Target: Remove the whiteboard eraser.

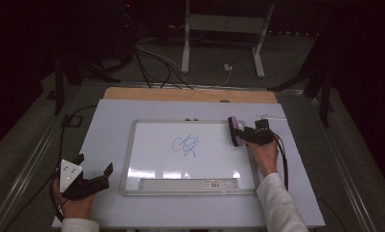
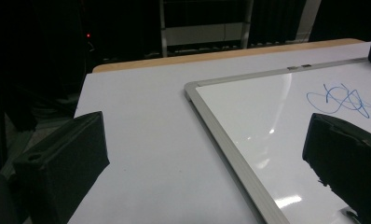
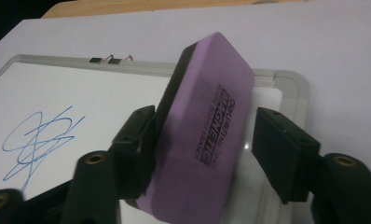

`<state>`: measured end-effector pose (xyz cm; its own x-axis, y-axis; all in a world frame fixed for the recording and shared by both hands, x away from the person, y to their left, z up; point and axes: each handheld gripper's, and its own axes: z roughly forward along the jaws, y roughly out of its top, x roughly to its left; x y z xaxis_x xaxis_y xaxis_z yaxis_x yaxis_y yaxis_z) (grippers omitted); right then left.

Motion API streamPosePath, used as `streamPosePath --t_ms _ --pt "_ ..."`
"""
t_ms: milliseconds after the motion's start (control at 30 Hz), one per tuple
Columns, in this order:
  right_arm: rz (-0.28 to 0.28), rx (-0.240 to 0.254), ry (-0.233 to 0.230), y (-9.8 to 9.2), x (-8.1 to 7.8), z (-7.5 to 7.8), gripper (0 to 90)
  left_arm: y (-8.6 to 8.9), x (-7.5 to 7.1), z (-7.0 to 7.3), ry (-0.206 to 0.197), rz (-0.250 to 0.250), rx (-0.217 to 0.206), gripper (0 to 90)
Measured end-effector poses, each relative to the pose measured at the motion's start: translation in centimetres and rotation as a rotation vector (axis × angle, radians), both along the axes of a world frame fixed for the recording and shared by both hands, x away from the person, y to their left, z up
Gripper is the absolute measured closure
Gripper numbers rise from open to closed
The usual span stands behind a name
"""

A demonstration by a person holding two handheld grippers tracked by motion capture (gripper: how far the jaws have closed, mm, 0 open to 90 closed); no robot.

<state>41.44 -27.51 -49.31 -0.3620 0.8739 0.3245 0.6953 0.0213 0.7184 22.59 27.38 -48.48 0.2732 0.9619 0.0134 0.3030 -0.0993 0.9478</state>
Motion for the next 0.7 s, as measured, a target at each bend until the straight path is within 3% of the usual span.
streamPosePath --t_ms 300,400,467,700 --pt "0.018 -0.002 0.047 0.9 0.2 -0.6 31.9 0.0 0.0 0.0 0.000 0.000 0.001 0.8" --pt "0.022 -0.026 0.066 1.1 0.3 -1.1 34.7 0.0 0.0 0.0 -0.001 -0.002 0.000 0.8" --pt "0.019 -0.014 0.073 1.0 0.3 -1.2 38.9 0.0 0.0 0.0 -0.001 -0.002 0.001 0.8" --pt "-0.005 -0.013 0.061 1.0 0.1 -0.9 40.6 0.0 0.0 0.0 0.001 0.000 0.004 0.8"
